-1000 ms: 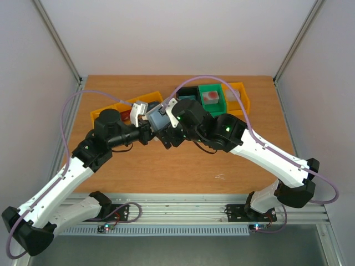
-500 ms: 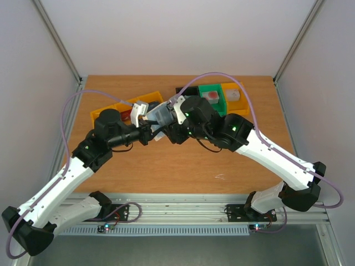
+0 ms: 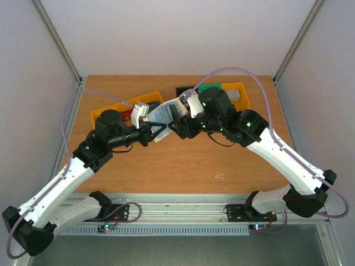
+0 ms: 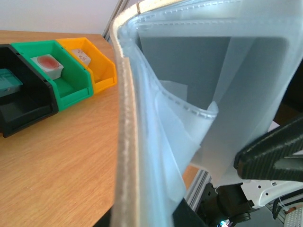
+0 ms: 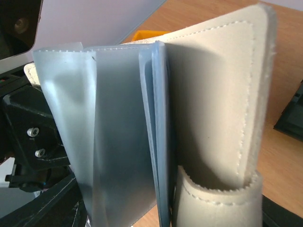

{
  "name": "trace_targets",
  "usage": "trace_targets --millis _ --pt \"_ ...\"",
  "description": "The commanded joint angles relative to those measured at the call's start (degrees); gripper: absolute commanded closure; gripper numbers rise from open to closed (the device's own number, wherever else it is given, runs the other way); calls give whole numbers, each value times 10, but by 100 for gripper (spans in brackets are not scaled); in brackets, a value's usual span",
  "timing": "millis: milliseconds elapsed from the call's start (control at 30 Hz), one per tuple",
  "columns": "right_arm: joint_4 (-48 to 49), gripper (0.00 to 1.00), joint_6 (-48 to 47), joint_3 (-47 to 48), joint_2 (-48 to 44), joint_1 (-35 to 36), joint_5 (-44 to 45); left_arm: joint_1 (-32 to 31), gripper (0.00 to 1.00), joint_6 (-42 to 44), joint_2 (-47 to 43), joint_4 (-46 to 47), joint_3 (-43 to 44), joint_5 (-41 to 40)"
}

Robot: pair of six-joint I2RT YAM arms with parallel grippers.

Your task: Take the credit cards out of the card holder

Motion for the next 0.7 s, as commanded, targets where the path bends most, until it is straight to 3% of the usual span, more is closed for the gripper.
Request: trace_targets --millis 0,200,667 --pt "-2 30 12 -1 -5 -11 -10 -2 100 17 -20 25 -1 19" --pt "-13 42 16 -5 -12 -28 -29 -2 100 18 -21 25 -2 20" --pt "-50 45 -15 -10 -39 -82 -162 -2 100 45 -25 -3 -3 35"
